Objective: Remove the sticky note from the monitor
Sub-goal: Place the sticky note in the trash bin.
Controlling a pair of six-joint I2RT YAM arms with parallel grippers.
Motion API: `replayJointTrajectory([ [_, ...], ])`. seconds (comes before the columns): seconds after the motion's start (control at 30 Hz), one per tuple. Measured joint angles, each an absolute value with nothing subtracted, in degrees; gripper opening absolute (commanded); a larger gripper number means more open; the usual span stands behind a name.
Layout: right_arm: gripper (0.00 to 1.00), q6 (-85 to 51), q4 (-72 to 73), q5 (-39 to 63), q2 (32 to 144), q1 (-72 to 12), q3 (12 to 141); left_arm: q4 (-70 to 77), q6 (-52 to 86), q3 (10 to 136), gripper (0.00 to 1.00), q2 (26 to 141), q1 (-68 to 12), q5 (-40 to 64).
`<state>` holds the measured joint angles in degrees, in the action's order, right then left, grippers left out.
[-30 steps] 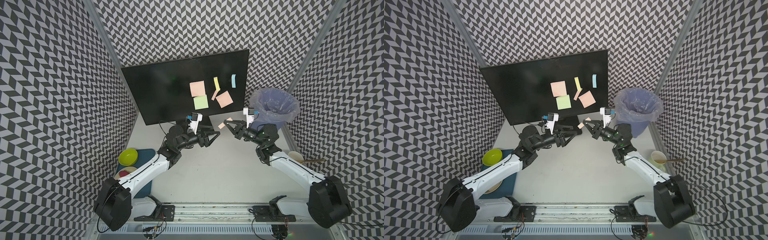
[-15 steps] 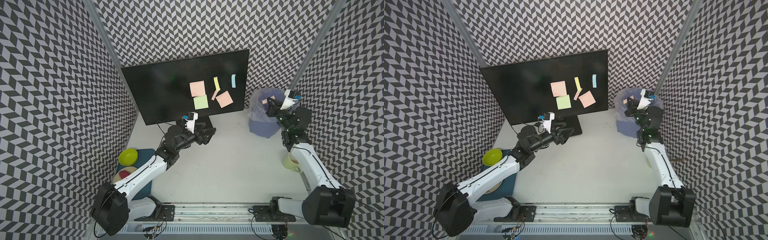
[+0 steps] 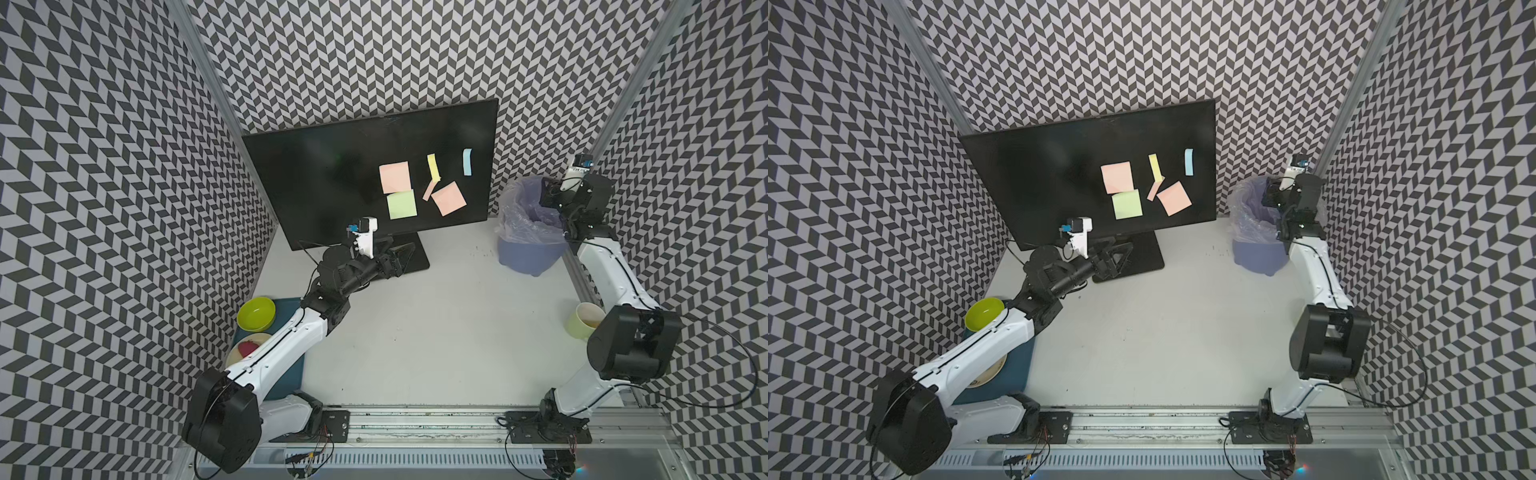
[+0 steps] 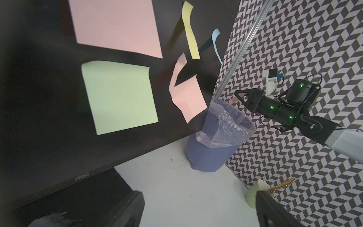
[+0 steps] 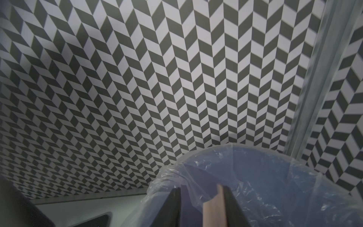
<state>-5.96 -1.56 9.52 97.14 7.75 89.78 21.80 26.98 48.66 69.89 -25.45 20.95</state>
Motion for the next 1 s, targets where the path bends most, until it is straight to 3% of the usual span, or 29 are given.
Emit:
replayJointTrajectory([
  [0.23,0.84,-3.5,-7.0,9.9,97.4,7.7,91.5,21.8,28.5,47.5,0.94,69.4,-22.7,21.9],
  [0.4,0.99,-1.2,-11.7,13.4,97.0,7.7,91.2,21.9,29.6,47.3,0.94,69.4,-21.4,22.4],
  [0.67,0.99,2.8,-17.8,22.2,91.6,7.6,85.7,22.3,30.7,46.9,0.94,69.5,-20.8,23.5],
  [1.0,0.99,4.6,-21.2,20.6,84.3,6.9,79.4,23.0,31.4,46.8,0.94,71.6,-20.8,24.3],
])
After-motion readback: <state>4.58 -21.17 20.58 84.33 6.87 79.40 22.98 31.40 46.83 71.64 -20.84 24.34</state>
